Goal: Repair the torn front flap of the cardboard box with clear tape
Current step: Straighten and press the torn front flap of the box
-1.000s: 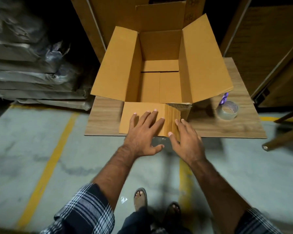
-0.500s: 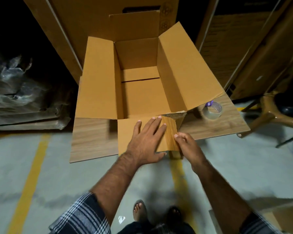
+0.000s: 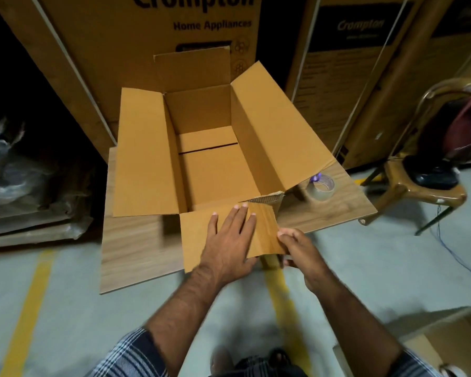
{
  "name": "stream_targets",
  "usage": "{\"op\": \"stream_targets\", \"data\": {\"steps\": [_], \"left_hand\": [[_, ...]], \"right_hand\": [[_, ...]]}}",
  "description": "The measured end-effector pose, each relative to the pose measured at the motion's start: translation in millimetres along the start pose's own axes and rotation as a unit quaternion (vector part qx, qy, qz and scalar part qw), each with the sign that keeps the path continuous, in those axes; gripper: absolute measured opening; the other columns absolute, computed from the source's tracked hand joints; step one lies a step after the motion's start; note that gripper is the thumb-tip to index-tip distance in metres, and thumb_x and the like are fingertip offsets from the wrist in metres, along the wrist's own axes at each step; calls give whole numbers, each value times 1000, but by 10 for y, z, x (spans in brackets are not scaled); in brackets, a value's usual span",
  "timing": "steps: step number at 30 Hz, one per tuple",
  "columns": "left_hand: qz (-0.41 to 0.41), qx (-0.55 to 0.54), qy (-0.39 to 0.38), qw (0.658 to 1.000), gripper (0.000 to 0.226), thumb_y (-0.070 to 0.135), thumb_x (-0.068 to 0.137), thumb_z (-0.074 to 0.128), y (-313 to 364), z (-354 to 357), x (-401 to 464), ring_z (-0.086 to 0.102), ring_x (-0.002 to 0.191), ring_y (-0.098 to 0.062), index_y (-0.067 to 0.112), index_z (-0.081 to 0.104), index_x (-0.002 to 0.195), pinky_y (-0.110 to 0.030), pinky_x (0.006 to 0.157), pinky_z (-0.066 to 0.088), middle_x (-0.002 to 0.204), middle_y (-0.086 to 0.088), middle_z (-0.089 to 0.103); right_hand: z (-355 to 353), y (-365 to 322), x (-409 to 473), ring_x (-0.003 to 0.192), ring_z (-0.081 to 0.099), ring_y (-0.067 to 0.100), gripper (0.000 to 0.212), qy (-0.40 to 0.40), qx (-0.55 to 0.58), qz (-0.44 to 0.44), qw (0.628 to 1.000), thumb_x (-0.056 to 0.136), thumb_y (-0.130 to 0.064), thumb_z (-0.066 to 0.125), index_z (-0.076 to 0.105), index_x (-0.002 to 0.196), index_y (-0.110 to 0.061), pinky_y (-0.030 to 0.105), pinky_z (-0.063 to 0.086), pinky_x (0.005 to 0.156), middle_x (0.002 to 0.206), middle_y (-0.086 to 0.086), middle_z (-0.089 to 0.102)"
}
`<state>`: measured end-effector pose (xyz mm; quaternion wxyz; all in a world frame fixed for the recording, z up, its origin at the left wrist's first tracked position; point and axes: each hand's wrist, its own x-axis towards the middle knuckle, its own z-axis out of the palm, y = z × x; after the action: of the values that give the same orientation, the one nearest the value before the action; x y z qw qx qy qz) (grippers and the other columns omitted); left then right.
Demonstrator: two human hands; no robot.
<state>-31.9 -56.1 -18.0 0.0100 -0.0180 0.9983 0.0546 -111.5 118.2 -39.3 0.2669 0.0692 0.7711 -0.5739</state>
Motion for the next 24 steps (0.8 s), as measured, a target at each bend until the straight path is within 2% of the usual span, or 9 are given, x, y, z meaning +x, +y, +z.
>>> {"op": "stream_targets", "data": {"steps": [4,7,12,16,18,21,24], "left_hand": [[0,4,-8,1000,103,56,84,63,-13,36,-13,-2,159,-25,19,8,162,-61,123,4,172,-7,-4],[-1,5,-10,1000,104,56,84,64,-8,28,-3,-3,159,-25,19,7,162,-61,123,1,172,-7,-5],[-1,20,-29,999,105,55,81,69,1,-3,21,3,158,-27,19,11,160,-63,122,6,171,-8,0],[3,41,-42,998,106,53,80,72,-10,17,30,3,157,-29,19,10,159,-63,121,9,171,-8,-2],[4,48,-34,998,104,51,80,73,-28,47,25,4,157,-29,19,12,159,-63,120,10,171,-8,0],[6,46,-29,999,102,50,82,70,-39,96,26,3,157,-29,20,10,159,-64,120,8,171,-9,-2],[5,18,-39,999,107,67,81,65,-67,99,52,-1,157,-28,23,6,159,-67,120,3,171,-8,-6]], "right_hand": [[-99,-22,2,94,66,8,20,37,10,-27,999,98,-22,65,65,118,-24,38,56,85,108,-4,72],[-126,-34,-6,90,69,12,30,70,1,-54,996,92,-10,71,66,120,-21,32,55,79,104,2,74],[-118,2,-28,84,70,11,31,96,-32,-100,990,87,-6,75,68,115,-19,22,54,72,95,-3,74],[-85,-5,-132,67,59,-10,28,118,-91,-159,976,86,-4,75,63,107,-18,8,48,63,81,-9,62],[-56,17,-166,69,57,-8,27,127,-127,-194,964,87,-4,74,60,107,-16,6,46,61,82,-7,60],[-20,40,-174,74,61,4,26,135,-157,-220,953,87,-6,73,58,106,-18,8,47,62,88,-7,64],[-25,4,-165,74,58,7,25,123,-147,-206,959,87,-5,73,58,104,-17,9,47,62,88,-5,63]]}}
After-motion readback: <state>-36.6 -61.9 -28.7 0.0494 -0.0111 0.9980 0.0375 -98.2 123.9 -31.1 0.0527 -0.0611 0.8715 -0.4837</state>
